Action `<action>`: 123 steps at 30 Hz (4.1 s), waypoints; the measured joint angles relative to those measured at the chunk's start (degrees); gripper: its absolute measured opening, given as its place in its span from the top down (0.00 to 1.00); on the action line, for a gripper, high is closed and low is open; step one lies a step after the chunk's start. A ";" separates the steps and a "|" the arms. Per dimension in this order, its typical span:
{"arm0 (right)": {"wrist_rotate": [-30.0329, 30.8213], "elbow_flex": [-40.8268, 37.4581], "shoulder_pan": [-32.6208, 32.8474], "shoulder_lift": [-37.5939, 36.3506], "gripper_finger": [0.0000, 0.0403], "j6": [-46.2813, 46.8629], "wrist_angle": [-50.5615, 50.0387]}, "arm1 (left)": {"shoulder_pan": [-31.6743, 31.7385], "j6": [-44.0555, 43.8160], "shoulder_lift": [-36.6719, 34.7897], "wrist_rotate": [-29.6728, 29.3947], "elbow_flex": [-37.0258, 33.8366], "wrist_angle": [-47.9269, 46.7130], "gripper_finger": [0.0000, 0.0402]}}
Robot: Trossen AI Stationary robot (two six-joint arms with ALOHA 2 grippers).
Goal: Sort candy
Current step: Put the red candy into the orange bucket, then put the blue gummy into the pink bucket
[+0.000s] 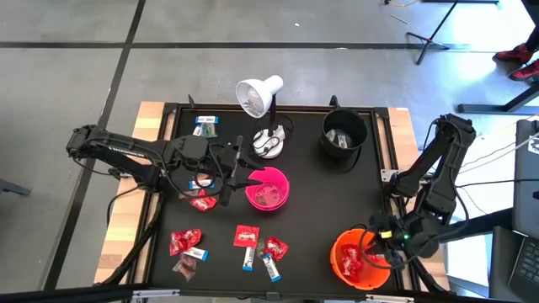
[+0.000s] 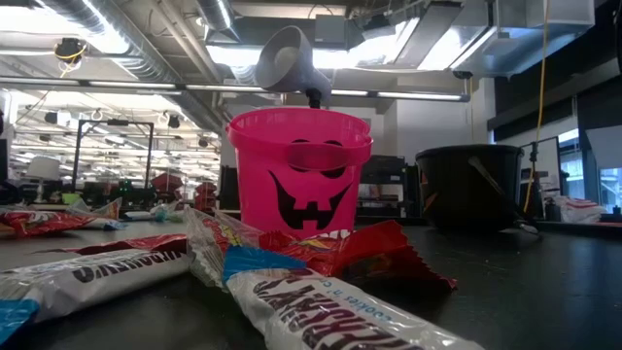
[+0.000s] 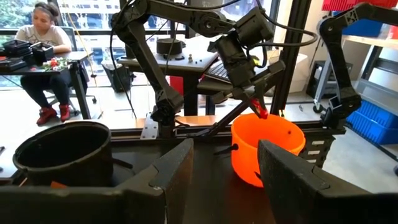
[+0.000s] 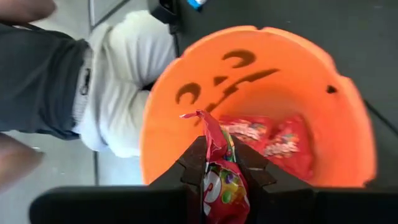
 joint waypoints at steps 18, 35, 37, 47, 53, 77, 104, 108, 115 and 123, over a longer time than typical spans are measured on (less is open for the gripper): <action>-0.42 0.00 0.00 -0.04 0.88 0.51 -0.61 | 0.02 0.02 0.00 0.00 0.00 -0.25 0.58; -1.02 0.00 0.00 -0.46 0.61 0.10 1.80 | 0.00 0.02 1.20 -0.85 -0.05 -0.09 0.58; -0.51 0.00 0.00 -0.63 0.54 0.07 2.47 | 0.00 0.02 1.88 -0.85 -0.04 0.65 0.58; 23.90 0.00 0.00 -3.67 0.43 -0.04 9.79 | 0.02 1.47 2.55 -0.87 -0.06 3.42 0.58; 40.64 0.00 0.00 -3.76 0.45 -9.70 14.62 | 0.15 1.63 2.51 -0.85 -0.07 4.84 0.58; 36.49 0.04 -1.53 -3.41 0.46 -15.39 18.86 | 1.81 0.86 -8.11 -21.33 13.71 -45.31 0.58; 37.12 -0.02 -36.00 -3.23 0.46 -58.51 31.51 | 40.94 5.50 3.35 -10.94 14.80 -61.74 0.58; 23.75 0.00 -42.80 -3.74 0.46 -80.80 41.63 | 49.56 7.02 6.48 -10.97 14.23 -61.53 0.58; 18.48 0.00 -51.33 -4.32 0.46 -88.18 42.89 | 57.93 6.69 12.55 -10.99 14.25 -59.88 0.58; 18.47 0.02 -53.45 -2.94 0.46 -76.48 42.98 | 59.92 4.81 17.89 -10.90 14.23 -59.89 0.58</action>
